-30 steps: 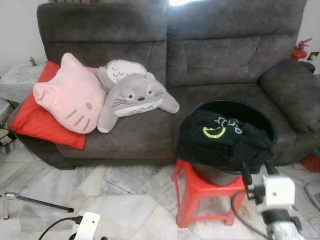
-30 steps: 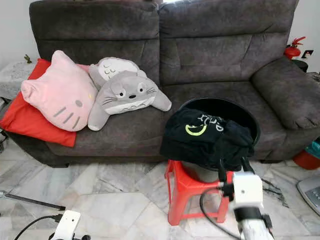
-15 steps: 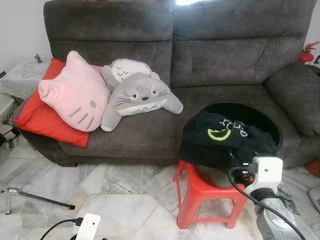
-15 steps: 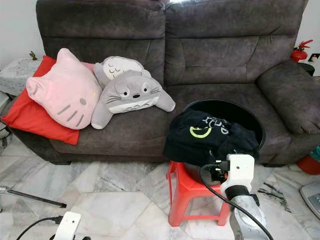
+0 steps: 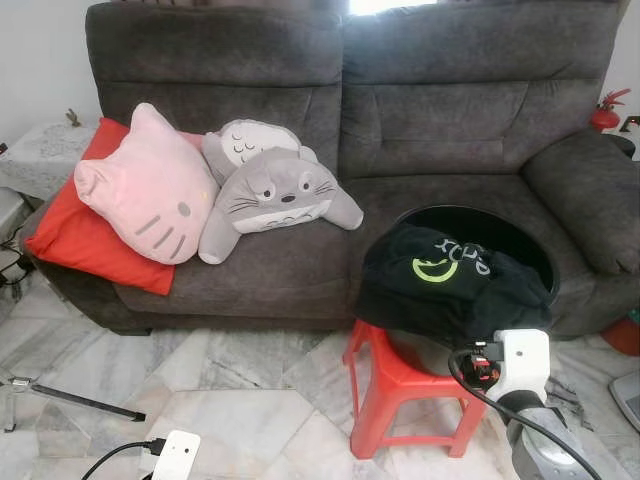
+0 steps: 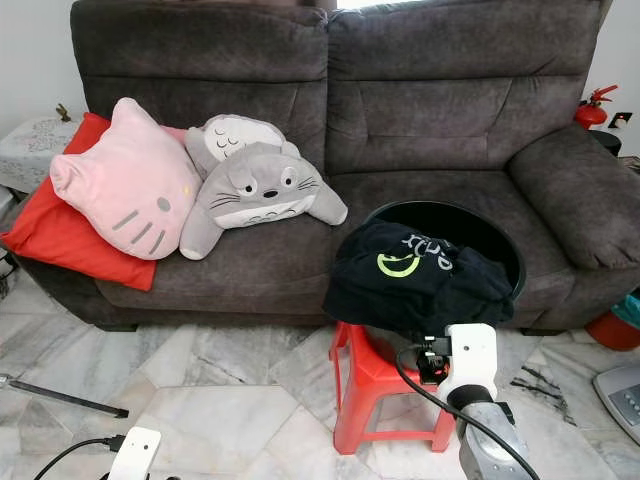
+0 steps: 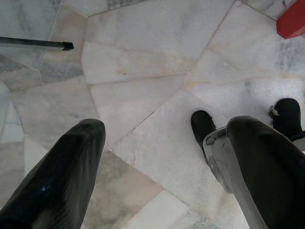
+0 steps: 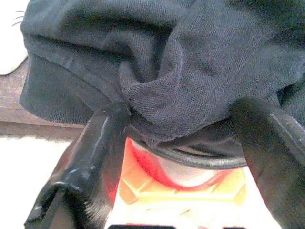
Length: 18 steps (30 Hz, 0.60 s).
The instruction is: Hang hanger
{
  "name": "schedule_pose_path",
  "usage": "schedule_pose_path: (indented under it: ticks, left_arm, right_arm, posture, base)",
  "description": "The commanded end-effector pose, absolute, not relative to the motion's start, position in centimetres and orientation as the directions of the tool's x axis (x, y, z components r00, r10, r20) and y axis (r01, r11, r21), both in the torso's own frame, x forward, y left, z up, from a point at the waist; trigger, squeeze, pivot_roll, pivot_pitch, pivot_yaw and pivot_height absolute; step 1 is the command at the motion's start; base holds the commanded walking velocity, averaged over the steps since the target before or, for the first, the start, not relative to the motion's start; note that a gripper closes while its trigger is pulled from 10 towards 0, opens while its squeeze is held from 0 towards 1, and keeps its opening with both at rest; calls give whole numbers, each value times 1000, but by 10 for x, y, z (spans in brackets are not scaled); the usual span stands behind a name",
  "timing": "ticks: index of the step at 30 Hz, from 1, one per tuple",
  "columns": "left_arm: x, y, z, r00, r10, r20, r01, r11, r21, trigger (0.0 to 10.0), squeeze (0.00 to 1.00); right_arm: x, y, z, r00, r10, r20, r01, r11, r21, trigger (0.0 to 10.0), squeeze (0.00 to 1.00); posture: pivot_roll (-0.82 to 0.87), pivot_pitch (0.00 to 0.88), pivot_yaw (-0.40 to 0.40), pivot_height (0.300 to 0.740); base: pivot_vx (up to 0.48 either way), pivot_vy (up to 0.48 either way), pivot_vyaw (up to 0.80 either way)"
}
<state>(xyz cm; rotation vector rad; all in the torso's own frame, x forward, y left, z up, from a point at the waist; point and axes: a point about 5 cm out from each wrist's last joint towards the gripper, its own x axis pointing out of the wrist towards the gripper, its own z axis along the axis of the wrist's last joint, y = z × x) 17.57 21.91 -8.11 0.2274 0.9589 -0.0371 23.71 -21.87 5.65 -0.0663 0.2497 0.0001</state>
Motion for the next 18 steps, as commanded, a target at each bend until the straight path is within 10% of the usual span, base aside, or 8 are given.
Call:
schedule_pose_path:
  ticks: [1, 9, 10, 12, 13, 15, 18]
  left_arm:
    - [171, 220, -83, 564, 75, -822, 133, 975, 179, 10000, 0]
    - [171, 220, -83, 565, 75, -821, 131, 975, 179, 10000, 0]
    - [171, 220, -83, 565, 75, -822, 130, 975, 179, 10000, 0]
    - [171, 220, -83, 565, 75, -822, 132, 975, 179, 10000, 0]
    - [171, 220, -83, 564, 75, -822, 131, 975, 179, 10000, 0]
    - [171, 220, -83, 565, 75, -822, 129, 975, 178, 10000, 0]
    - [171, 220, -83, 565, 76, -822, 127, 976, 178, 10000, 0]
  right_arm:
    - [239, -222, 58, 970, -18, -242, 0, 997, -74, 10000, 0]
    - [249, -222, 67, 980, -7, -197, -9, 997, -81, 10000, 0]
    - [250, -222, 67, 981, -1, -194, -17, 996, -91, 5059, 0]
    - [250, -222, 67, 981, -2, -193, -15, 996, -87, 5059, 0]
    - [250, -222, 67, 981, -2, -196, -16, 996, -89, 1725, 0]
    - [251, -222, 67, 981, 0, -195, -17, 996, -88, 0, 0]
    - [251, -222, 67, 981, 3, -195, -21, 996, -90, 0, 0]
  posture:
    - [-124, 0, -6, 740]
    - [-126, 0, -7, 740]
    - [-127, 0, -10, 740]
    - [-127, 0, -10, 740]
    - [-125, 0, -12, 740]
    - [-125, 0, -12, 740]
    - [-123, 0, -15, 740]
  base:
    - [0, 0, 0]
    - [0, 0, 0]
    - [0, 0, 0]
    - [0, 0, 0]
    - [0, 0, 0]
    - [0, 0, 0]
    - [0, 0, 0]
